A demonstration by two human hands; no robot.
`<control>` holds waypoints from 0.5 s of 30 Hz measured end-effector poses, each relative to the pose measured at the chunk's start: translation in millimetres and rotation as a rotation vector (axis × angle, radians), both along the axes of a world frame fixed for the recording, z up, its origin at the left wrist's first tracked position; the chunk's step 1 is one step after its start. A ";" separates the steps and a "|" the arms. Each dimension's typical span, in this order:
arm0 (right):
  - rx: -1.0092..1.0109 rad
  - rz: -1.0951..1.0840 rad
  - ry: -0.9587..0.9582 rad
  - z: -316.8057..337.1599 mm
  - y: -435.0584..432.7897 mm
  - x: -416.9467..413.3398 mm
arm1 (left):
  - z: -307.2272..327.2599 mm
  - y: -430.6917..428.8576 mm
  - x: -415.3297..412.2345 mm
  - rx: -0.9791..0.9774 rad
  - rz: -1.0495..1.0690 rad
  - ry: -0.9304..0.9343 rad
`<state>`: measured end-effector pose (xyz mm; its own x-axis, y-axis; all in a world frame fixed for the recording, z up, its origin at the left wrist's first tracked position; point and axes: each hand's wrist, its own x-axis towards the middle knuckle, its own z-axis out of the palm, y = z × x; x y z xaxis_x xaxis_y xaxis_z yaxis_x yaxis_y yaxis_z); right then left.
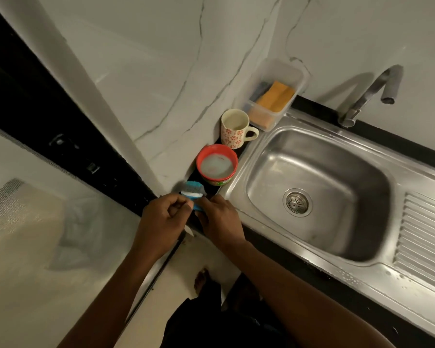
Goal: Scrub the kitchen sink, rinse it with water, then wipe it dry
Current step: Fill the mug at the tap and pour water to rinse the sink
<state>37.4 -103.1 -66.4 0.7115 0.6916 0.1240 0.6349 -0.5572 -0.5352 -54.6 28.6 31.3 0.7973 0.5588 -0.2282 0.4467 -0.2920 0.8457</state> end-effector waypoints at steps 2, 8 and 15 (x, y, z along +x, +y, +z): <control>0.007 -0.008 -0.023 -1.6 -1.9 -1.3 | -2.1 2.3 2.0 -0.021 -0.029 -0.006; 0.066 -0.032 -0.084 5.8 -19.2 0.1 | -1.3 -5.4 19.2 -0.013 -0.127 -0.011; 0.259 -0.229 -0.052 35.5 -80.1 38.9 | 4.8 -44.3 62.7 0.010 -0.233 -0.078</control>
